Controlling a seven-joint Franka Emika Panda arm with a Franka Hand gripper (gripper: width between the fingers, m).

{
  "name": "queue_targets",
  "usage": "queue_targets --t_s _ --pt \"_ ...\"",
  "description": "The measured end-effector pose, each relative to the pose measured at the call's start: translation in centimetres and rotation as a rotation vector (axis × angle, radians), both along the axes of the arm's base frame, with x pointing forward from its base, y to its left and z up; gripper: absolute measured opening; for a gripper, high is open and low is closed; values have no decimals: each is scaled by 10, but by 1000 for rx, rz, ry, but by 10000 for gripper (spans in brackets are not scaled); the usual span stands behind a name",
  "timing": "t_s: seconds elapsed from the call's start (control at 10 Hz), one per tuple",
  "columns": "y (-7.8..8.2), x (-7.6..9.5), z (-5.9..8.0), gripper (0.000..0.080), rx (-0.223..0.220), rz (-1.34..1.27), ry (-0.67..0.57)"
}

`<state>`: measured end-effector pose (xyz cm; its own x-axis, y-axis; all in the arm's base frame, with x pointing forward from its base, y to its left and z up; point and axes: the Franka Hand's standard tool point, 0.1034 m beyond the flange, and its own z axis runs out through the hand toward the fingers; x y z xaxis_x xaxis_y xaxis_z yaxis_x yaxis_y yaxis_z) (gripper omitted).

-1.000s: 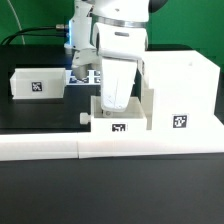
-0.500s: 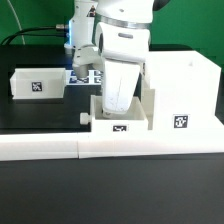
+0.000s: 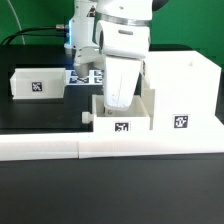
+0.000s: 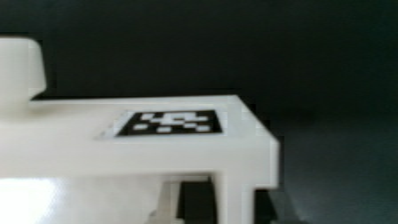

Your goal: Assemble drawer

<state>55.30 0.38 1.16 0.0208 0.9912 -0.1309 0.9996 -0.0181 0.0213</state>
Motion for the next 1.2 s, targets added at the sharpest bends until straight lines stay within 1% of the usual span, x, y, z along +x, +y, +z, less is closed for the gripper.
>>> queue_targets --t_s 0.6,1.2 --pt "3 0 0 42 0 -1 2" --pt "3 -1 0 42 -3 0 10"
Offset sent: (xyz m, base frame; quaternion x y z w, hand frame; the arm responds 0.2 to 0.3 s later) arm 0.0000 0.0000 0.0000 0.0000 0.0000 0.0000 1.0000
